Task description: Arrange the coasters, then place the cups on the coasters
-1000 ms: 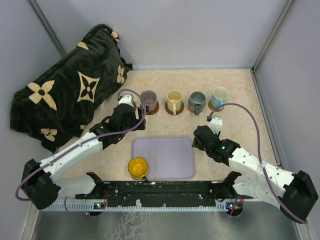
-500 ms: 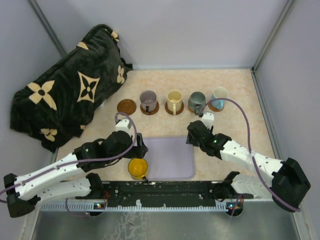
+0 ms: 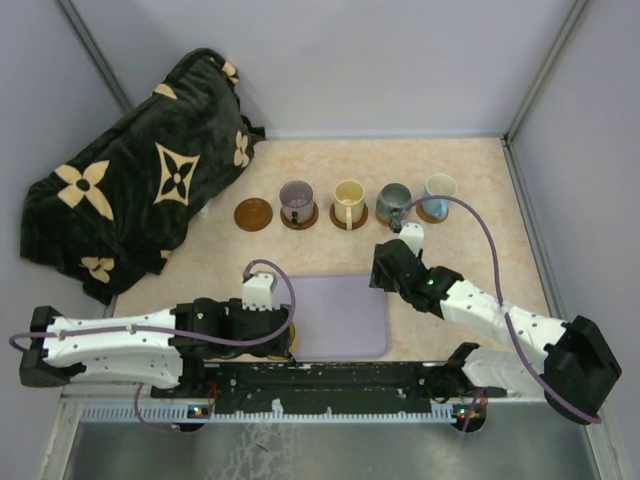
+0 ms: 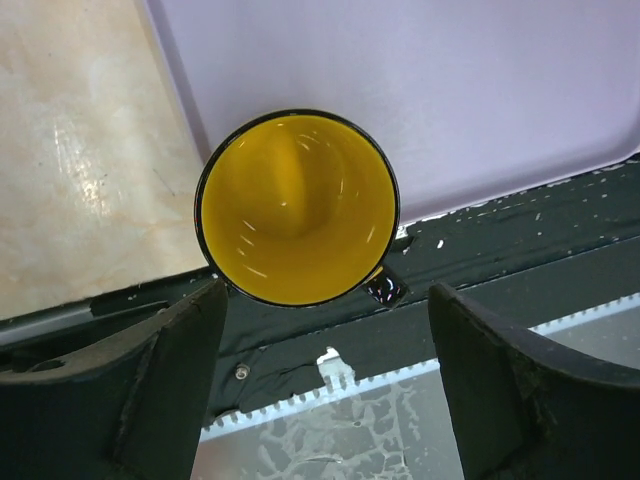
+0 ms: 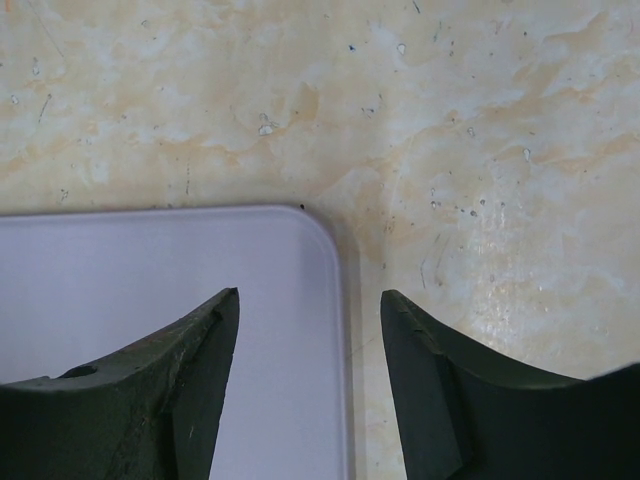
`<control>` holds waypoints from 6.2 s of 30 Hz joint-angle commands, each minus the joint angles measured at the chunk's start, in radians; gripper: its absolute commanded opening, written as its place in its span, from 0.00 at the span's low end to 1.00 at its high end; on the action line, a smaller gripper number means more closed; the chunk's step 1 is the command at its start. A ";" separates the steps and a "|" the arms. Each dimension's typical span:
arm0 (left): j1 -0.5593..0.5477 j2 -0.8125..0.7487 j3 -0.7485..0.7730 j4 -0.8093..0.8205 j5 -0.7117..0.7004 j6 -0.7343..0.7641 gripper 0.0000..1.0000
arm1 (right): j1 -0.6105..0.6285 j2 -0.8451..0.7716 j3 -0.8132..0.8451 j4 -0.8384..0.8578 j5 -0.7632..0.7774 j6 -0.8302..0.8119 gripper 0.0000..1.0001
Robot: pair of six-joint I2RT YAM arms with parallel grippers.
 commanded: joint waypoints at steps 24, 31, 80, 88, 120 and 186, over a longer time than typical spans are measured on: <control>-0.071 0.171 -0.044 0.121 0.002 -0.103 0.92 | 0.008 -0.072 -0.050 0.077 -0.061 -0.001 0.59; -0.071 0.189 -0.095 0.129 0.011 -0.149 0.94 | 0.008 -0.086 -0.064 0.084 -0.061 0.000 0.59; -0.071 0.152 -0.198 0.091 -0.025 -0.257 0.50 | 0.008 -0.061 -0.069 0.089 -0.066 0.031 0.59; -0.071 0.157 -0.196 0.124 -0.068 -0.237 0.50 | 0.008 -0.052 -0.070 0.100 -0.076 0.031 0.59; -0.071 0.205 -0.089 0.081 -0.210 -0.133 0.06 | 0.008 -0.009 -0.037 0.121 -0.071 -0.006 0.59; 1.101 0.599 0.069 1.191 0.170 0.966 0.13 | 0.008 -0.295 -0.054 -0.126 0.130 0.051 0.60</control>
